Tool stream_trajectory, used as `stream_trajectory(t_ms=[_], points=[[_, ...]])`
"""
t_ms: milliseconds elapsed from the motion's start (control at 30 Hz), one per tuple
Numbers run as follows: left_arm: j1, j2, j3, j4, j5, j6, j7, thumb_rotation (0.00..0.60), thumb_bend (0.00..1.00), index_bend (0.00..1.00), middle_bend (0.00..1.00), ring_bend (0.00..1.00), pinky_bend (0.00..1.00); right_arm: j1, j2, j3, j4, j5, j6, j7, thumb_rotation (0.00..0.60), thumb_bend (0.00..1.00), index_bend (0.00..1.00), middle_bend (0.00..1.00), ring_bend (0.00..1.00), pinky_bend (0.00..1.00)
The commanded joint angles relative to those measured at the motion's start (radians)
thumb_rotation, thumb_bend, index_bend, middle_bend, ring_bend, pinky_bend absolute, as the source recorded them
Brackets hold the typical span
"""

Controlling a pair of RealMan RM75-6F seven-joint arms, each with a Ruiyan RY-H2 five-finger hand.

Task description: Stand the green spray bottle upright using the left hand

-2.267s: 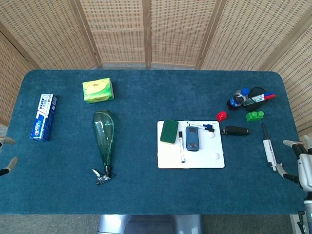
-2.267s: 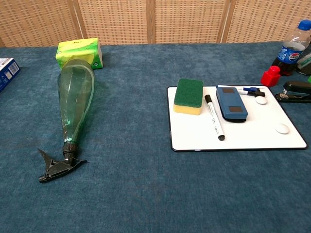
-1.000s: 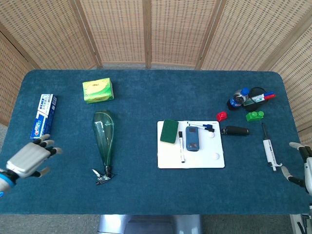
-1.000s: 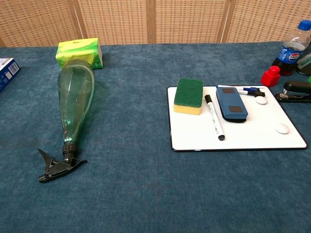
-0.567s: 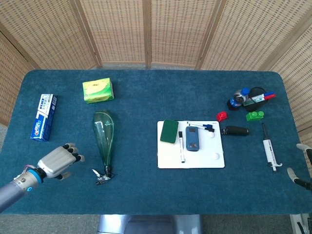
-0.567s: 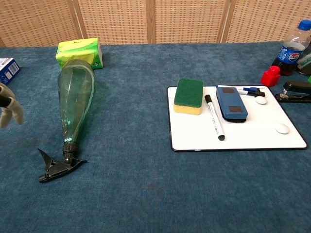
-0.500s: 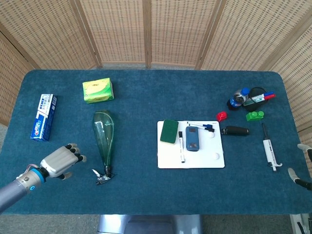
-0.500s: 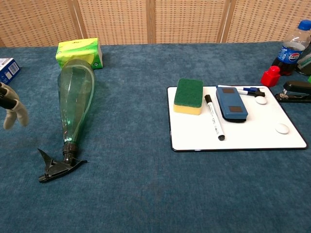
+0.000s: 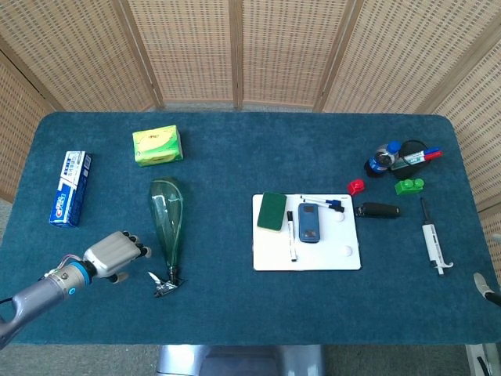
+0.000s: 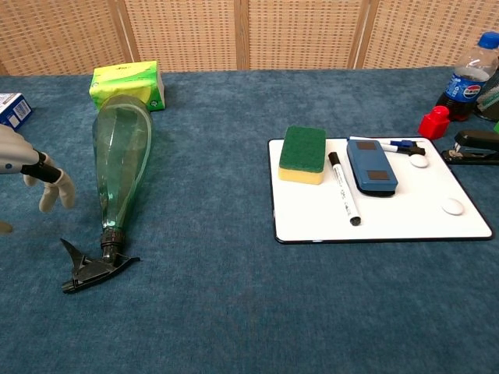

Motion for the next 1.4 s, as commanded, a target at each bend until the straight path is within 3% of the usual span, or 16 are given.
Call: stream_trajectory(t_ms=[33, 467, 733, 967, 1400], points=[[-0.016, -0.015, 0.001, 0.004, -0.031, -0.020, 0.025, 0.600, 0.37, 0.24, 0.41, 0.24, 0.32, -0.002, 0.001, 0.001, -0.001, -0.002, 0.003, 0.001, 0.600, 0.31, 0.25, 0.30, 0.01, 0.06], [-0.061, -0.065, -0.003, 0.004, -0.129, -0.065, 0.109, 0.595, 0.37, 0.16, 0.31, 0.17, 0.30, -0.014, 0.008, 0.004, 0.000, -0.005, 0.015, 0.016, 0.600, 0.31, 0.25, 0.30, 0.01, 0.06], [-0.088, -0.079, -0.009, -0.015, -0.172, -0.075, 0.136, 0.510, 0.37, 0.05, 0.15, 0.05, 0.27, -0.024, 0.009, 0.004, 0.003, -0.005, 0.024, 0.026, 0.600, 0.31, 0.25, 0.30, 0.01, 0.06], [-0.114, -0.106, -0.013, -0.011, -0.213, -0.092, 0.148, 0.484, 0.37, 0.02, 0.07, 0.00, 0.22, -0.030, 0.008, 0.005, 0.010, -0.004, 0.028, 0.036, 0.600, 0.31, 0.25, 0.30, 0.01, 0.06], [-0.127, -0.207, -0.055, -0.013, -0.357, -0.012, 0.192, 0.439, 0.37, 0.00, 0.03, 0.00, 0.22, -0.044, 0.005, 0.005, 0.025, -0.005, 0.037, 0.060, 0.600, 0.31, 0.25, 0.30, 0.01, 0.06]])
